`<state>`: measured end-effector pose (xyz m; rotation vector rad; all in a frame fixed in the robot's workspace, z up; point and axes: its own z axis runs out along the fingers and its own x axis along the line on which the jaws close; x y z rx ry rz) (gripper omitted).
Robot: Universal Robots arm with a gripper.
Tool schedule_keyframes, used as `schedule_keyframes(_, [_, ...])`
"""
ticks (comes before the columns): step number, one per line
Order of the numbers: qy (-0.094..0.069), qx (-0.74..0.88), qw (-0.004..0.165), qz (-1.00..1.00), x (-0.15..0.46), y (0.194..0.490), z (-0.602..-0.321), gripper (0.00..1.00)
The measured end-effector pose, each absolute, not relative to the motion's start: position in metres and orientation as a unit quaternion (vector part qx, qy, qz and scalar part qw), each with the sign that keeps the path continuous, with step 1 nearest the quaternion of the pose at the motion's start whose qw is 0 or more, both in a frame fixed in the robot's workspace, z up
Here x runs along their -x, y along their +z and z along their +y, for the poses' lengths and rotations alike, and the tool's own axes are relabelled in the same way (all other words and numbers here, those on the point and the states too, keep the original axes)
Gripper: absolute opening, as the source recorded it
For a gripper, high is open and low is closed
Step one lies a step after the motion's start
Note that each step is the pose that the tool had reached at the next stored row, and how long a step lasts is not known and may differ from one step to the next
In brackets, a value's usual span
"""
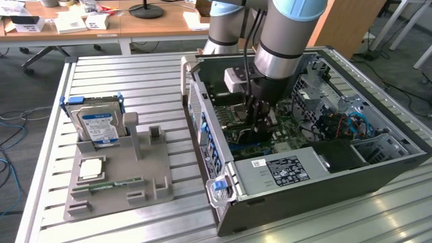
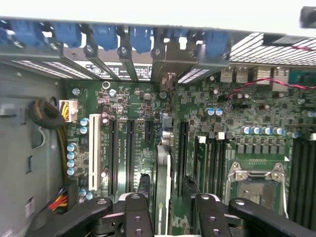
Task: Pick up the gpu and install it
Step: 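Insert the gpu into the slot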
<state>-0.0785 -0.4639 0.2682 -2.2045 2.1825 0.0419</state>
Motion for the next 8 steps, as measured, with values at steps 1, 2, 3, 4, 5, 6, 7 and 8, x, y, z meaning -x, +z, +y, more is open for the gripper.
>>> schedule_keyframes(1, [0.013,0.71,0.02,0.703,0.079,0.272,-0.464,0.4])
schedule_keyframes(2, [0.013,0.71,0.02,0.703,0.078,0.275,-0.464,0.4])
schedule_keyframes(3, [0.013,0.71,0.02,0.703,0.079,0.279,-0.464,0.4])
schedule_keyframes(4, [0.013,0.71,0.021,0.703,0.079,0.281,-0.464,0.4])
schedule_keyframes(5, [0.012,0.71,0.021,0.703,0.079,0.284,-0.464,0.4])
schedule_keyframes(6, [0.012,0.71,0.021,0.703,0.079,0.287,-0.463,0.4])
schedule_keyframes(7, [0.012,0.71,0.021,0.703,0.079,0.29,-0.463,0.4])
schedule_keyframes(8, [0.011,0.71,0.022,0.703,0.079,0.293,-0.463,0.4])
